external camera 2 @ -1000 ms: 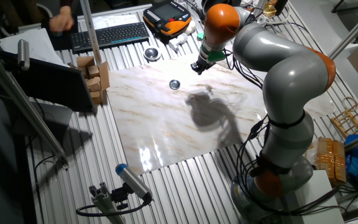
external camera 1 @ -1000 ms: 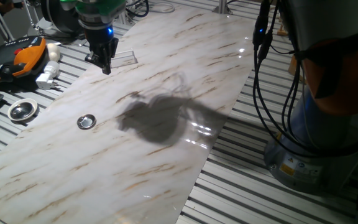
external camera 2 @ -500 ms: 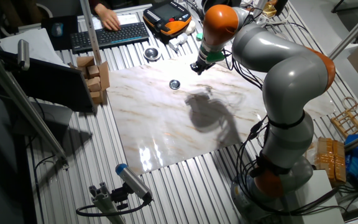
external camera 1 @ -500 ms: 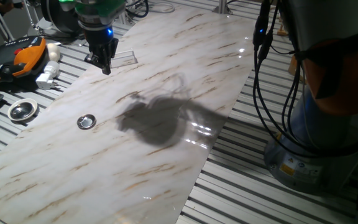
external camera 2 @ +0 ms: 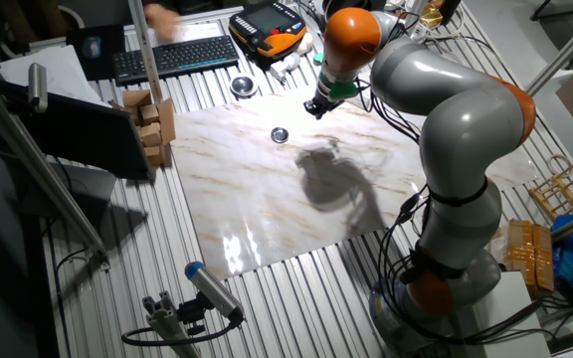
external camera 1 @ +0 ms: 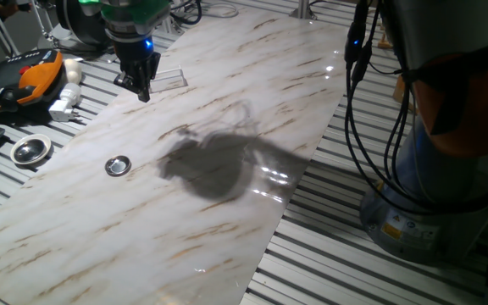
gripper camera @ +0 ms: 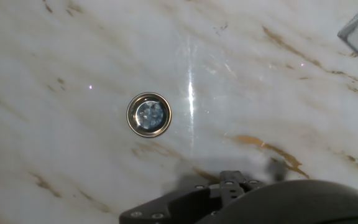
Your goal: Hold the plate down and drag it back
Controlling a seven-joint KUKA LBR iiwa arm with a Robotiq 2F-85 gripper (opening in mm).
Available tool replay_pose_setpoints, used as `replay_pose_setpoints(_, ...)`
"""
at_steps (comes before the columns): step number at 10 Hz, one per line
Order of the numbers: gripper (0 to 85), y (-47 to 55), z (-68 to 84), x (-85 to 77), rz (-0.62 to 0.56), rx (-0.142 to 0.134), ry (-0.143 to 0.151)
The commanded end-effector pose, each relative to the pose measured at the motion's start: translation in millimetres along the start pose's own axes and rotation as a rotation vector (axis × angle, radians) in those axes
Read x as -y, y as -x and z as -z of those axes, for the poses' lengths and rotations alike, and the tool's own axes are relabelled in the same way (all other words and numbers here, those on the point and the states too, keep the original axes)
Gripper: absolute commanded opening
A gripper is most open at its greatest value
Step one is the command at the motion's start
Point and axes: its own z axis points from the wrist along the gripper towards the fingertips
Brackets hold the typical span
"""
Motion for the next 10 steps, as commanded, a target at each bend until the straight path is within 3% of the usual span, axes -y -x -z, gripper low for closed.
replay_pose_setpoints(1, 0.0, -0.4, 0.3, -0.2, -0.002, 0.0, -0.002)
replay_pose_setpoints(10, 0.0, 1.2, -2.2, -2.1, -0.001, -0.003, 0.006)
